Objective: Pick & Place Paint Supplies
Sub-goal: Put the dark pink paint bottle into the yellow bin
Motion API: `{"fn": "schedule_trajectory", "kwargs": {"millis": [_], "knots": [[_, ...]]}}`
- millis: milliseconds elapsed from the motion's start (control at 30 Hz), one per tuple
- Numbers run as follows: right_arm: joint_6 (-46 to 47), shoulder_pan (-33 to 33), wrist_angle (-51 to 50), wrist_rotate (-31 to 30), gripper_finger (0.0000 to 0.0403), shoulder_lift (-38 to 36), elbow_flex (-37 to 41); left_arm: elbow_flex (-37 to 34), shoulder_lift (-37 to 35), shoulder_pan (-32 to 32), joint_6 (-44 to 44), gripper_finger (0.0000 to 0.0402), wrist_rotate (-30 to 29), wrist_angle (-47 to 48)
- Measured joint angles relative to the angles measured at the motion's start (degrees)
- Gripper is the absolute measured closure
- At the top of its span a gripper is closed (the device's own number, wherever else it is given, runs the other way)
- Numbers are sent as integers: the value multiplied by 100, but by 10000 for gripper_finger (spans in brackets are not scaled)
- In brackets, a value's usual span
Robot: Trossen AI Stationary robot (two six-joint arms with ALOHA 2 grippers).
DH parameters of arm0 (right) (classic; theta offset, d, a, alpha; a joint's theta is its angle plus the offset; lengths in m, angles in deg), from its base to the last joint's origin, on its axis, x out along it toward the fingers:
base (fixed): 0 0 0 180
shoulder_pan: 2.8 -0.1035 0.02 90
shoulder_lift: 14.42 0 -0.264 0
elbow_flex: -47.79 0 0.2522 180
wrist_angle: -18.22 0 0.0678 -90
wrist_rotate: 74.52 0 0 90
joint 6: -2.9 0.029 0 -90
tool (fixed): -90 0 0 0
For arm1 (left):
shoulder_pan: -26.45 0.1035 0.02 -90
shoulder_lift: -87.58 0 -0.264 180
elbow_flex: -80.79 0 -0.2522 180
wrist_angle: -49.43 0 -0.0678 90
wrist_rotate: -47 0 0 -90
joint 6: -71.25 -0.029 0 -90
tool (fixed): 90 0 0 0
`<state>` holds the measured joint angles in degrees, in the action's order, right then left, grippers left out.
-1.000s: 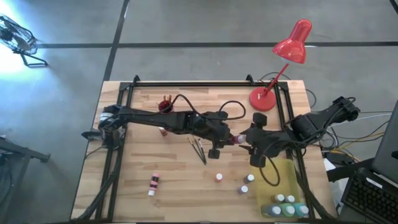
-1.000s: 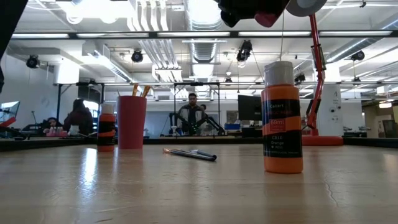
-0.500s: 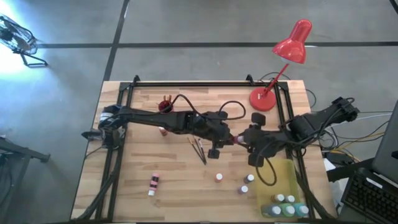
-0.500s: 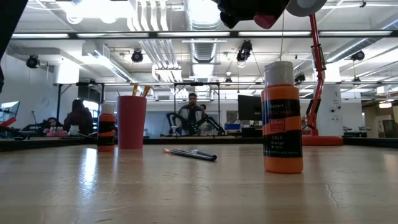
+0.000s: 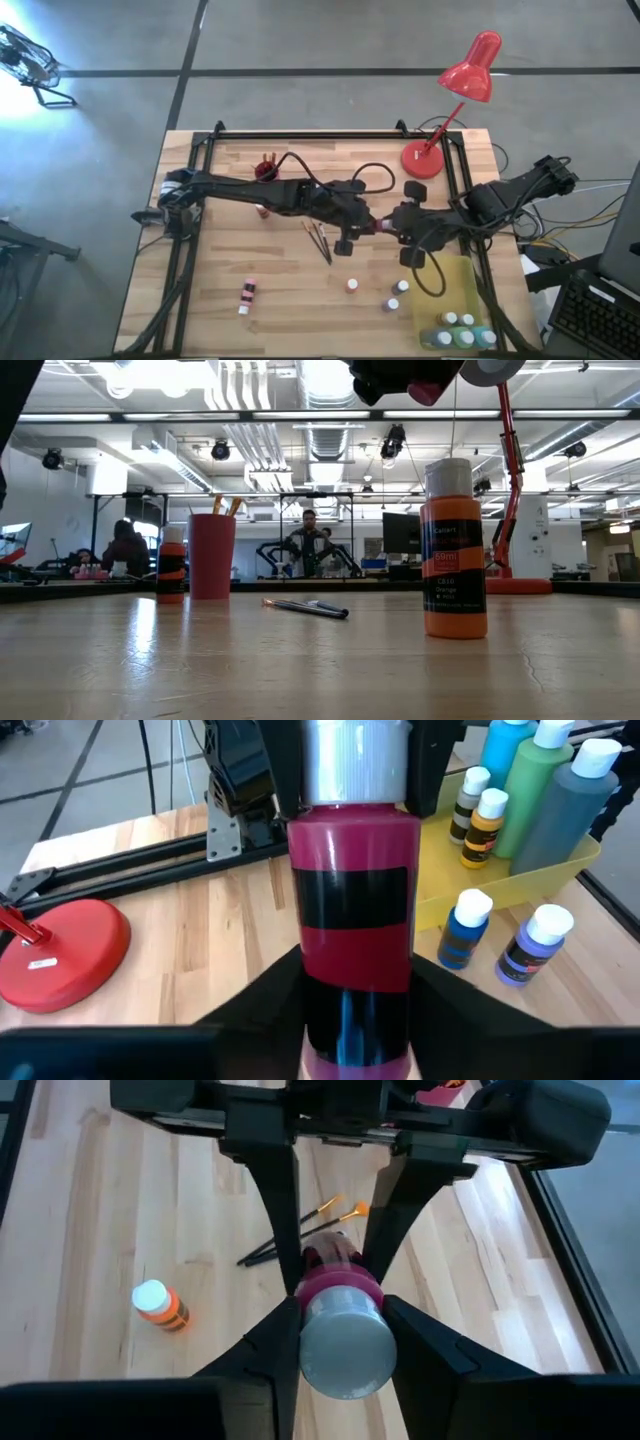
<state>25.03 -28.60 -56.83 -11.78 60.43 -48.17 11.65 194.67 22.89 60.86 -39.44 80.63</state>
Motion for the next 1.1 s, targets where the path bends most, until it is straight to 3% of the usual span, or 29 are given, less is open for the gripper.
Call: {"fn": "schedule_trajectory", "kwargs": {"millis": [133, 300, 567, 833, 1100], "knots": [[15, 0, -234, 82, 289, -46, -1, -9, -70, 2, 68, 203, -235, 423], [502, -7, -823, 200, 289, -59, -228, -11, -359, 2, 65, 155, -1072, 1022], [1468, -351, -1203, 813, 289, -55, -520, -109, -900, 24, 289, 144, -2802, 1943], [3241, -1063, -1445, 1053, 289, 16, -520, -555, -1437, 58, 295, 145, -2878, 1794], [4549, -1401, -1841, 1413, 289, 415, -524, -2109, -2204, 188, 249, 145, -2863, -183]]}}
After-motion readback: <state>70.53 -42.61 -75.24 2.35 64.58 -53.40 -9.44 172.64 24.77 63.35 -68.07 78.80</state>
